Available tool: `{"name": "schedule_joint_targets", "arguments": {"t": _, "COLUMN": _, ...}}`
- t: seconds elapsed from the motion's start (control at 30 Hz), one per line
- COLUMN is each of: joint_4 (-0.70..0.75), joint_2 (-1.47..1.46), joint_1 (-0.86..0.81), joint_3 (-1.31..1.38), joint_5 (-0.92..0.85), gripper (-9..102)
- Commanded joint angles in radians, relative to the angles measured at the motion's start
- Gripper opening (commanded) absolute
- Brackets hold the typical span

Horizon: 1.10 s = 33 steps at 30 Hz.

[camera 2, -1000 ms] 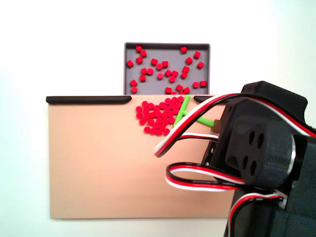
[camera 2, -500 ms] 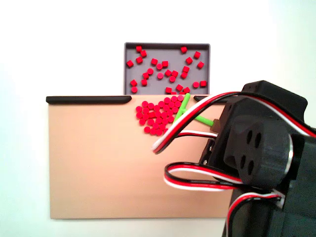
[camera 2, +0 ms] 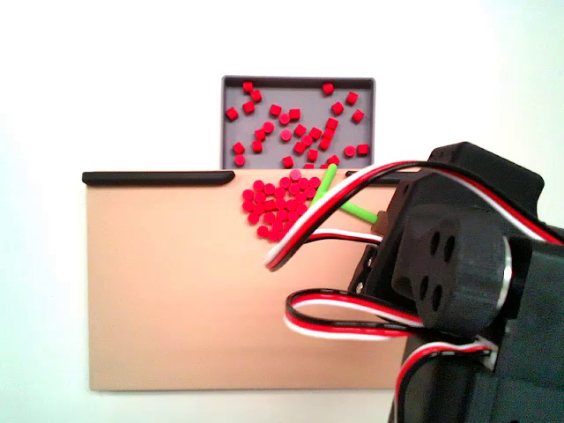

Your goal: Push granules from right to the grey container

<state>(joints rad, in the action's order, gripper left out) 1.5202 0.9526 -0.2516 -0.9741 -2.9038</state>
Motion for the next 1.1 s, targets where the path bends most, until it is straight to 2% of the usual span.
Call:
{"name": "schedule_joint_targets", "arguments": {"t": 0.0, "joint_4": 0.011, "joint_2": 0.021, "joint_1": 0.006, "joint_3": 0.025, "joint_5": 0.005, "gripper": 0}}
{"name": "schedule_joint_targets", "arguments": {"t": 0.43, "joint_4": 0.012, "joint_2": 0.17, "joint_1": -0.057, "joint_3": 0.012, "joint_5": 0.003, "gripper": 0}}
{"name": "schedule_joint_targets", "arguments": {"t": 0.57, "joint_4": 0.014, "joint_2": 0.272, "joint_1": -0.058, "joint_3": -0.081, "joint_5": 0.074, "gripper": 0}}
{"name": "schedule_joint_targets", "arguments": {"t": 0.73, "joint_4": 0.014, "joint_2": 0.462, "joint_1": -0.04, "joint_3": -0.308, "joint_5": 0.279, "gripper": 0}}
{"name": "schedule_joint_targets", "arguments": {"t": 1.07, "joint_4": 0.002, "joint_2": 0.723, "joint_1": 0.067, "joint_3": -0.643, "joint_5": 0.945, "gripper": 0}}
